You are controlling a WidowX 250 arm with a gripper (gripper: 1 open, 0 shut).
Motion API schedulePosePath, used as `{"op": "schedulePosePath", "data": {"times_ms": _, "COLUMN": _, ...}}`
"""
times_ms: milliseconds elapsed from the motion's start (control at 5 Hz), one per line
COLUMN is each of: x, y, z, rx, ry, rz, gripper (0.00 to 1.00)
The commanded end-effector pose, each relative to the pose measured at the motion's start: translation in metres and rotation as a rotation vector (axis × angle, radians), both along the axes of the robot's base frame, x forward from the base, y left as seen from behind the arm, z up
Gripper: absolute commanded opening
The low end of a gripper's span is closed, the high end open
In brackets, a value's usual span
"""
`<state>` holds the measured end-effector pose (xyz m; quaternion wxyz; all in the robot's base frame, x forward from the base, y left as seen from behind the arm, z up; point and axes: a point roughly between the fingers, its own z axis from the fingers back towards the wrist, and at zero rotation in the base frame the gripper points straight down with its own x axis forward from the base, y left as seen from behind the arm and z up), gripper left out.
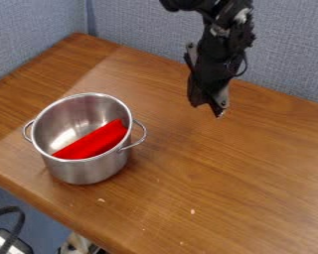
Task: Move the red object from the metal pot to the table
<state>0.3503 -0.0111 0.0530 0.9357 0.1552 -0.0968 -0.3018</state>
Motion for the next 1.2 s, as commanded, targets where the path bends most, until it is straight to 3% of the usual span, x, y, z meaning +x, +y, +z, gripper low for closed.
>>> {"op": "schedulePosePath", "data": {"times_ms": 0, "x": 0.005, "y": 0.008, "z": 0.002, "rx": -0.016, "ry": -0.057, "rz": 0.028, "gripper": 0.00}}
{"op": "schedulePosePath", "data": {"times_ms": 400, "x": 0.012, "y": 0.015, "z": -0.008, "rx": -0.023, "ry": -0.091, "rz": 0.031, "gripper": 0.00}}
{"op": "schedulePosePath", "data": {"times_ms": 800, "x": 0.012, "y": 0.021, "z": -0.014, "rx": -0.037, "ry": -0.085, "rz": 0.049, "gripper": 0.00}}
{"op": "schedulePosePath", "data": {"times_ms": 1000, "x": 0.012, "y": 0.022, "z": -0.016, "rx": -0.050, "ry": -0.070, "rz": 0.061, "gripper": 1.00}}
